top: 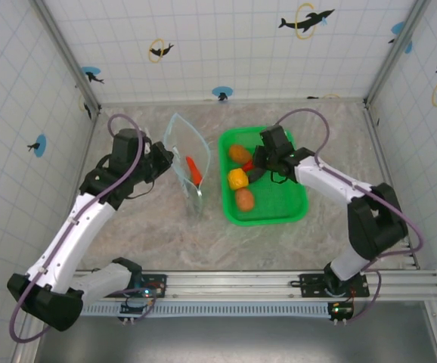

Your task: Place the food in the zip-top bag and seal the zipper

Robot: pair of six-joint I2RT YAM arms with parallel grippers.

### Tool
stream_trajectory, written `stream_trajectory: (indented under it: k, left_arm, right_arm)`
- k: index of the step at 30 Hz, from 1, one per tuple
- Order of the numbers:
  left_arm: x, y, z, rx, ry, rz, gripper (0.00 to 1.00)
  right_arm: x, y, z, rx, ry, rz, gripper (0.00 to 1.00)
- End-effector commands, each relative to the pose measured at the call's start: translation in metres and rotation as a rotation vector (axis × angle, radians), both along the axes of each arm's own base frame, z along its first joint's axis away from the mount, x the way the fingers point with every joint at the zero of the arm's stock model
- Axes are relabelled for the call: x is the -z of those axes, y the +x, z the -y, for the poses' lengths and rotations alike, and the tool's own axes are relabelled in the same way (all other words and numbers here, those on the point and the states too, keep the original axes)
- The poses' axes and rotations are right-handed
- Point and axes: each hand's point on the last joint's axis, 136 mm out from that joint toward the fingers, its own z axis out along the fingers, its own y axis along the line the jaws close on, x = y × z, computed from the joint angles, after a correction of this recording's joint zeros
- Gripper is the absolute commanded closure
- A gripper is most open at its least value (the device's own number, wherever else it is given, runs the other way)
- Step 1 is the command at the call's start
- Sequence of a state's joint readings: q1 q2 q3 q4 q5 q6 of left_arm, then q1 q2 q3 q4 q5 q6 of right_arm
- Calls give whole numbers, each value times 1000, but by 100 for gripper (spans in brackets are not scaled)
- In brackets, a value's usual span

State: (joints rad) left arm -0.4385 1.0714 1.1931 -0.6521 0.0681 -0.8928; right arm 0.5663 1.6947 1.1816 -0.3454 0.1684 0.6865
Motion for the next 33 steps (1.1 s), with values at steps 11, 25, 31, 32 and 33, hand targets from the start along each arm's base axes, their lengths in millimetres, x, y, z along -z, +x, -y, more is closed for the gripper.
stream_trajectory:
  k: [11,25,31,32,33]
  left_arm:
    - [8,-2,15,87,9,-58,100]
    - [15,1,18,84,-9,-63,100]
    - [12,3,24,85,-56,-68,100]
    - [12,3,25,85,-64,-70,100]
    - [11,3,26,89,-75,-71,100]
  right_arm:
    - [54,22,3,153,19,-102,37]
    - [81,27,12,142,5,-129,54]
    - [59,19,21,131,33,-72,61]
    - [54,19,22,122,38,-60,61]
    - [48,17,22,111,43,-45,62]
